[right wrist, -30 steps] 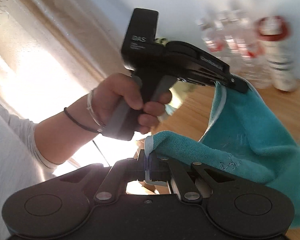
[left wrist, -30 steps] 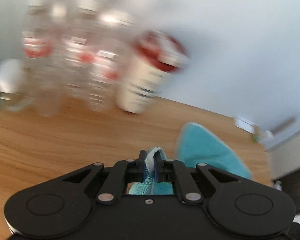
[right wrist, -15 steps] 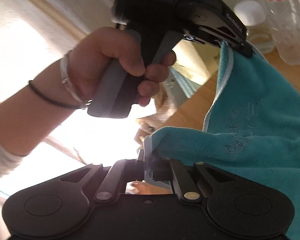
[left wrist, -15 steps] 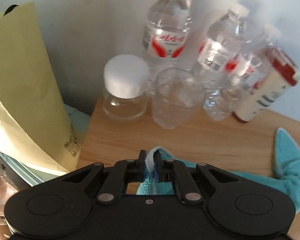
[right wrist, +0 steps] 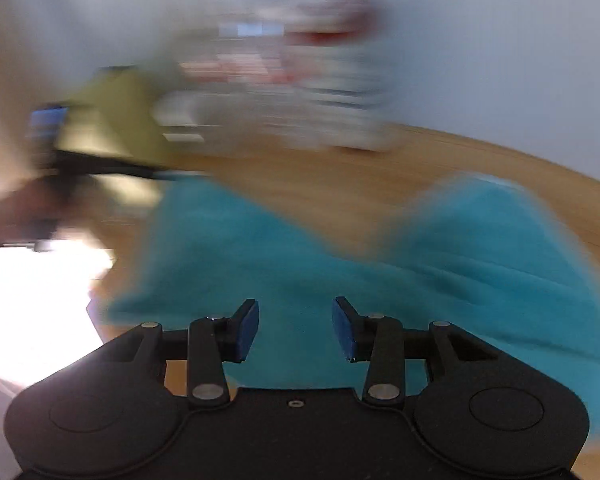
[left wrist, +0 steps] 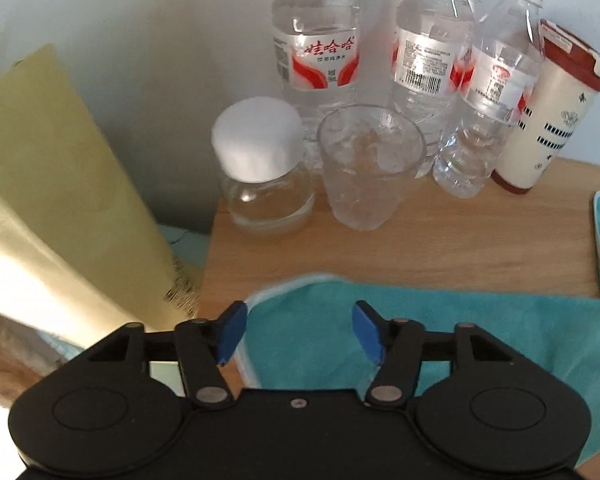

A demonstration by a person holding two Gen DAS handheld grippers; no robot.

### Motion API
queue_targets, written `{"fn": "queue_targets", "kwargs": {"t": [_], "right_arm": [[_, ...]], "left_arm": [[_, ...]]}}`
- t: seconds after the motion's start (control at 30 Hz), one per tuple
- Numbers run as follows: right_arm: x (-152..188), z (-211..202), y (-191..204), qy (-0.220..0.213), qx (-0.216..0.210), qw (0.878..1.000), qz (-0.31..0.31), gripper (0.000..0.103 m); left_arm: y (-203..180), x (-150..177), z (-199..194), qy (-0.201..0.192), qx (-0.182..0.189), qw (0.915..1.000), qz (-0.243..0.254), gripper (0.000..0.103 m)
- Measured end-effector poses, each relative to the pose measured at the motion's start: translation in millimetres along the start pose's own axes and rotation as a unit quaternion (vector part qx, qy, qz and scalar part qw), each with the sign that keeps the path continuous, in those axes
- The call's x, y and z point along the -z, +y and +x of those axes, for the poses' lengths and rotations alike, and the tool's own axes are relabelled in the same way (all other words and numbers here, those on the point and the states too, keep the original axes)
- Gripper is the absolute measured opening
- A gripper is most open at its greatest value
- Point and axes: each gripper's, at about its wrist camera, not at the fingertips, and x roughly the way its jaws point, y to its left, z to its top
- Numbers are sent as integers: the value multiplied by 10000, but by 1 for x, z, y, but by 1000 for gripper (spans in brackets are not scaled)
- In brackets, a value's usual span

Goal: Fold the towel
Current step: 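Open both tools and lay the towel flat on the table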

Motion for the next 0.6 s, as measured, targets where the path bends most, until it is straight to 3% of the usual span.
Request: {"fn": "queue_targets", "kwargs": {"t": [0.1,0.13,0.2,0.4,0.6], "right_arm": [[18,-8,-67,146,968,9944,405,45],[24,-9,-85,193,1129,9921,505,45],[28,-7,-103,217,1326,9891,600,45],[25,20,-118,241,1534,9860,609,45],[24,26,-131,346,1599,9855,457,43]], "left_arm": [[-9,20,-17,226,64,9997,-112,76],[-14,29,-24,253,9,9996,-132,82],[-23,49,-36,408,-21,9990,-197,85],[-37,101,-49,1198,-39,9909,-611,85],[-39,125,-52,1469,-312,9847,-878,85]]}}
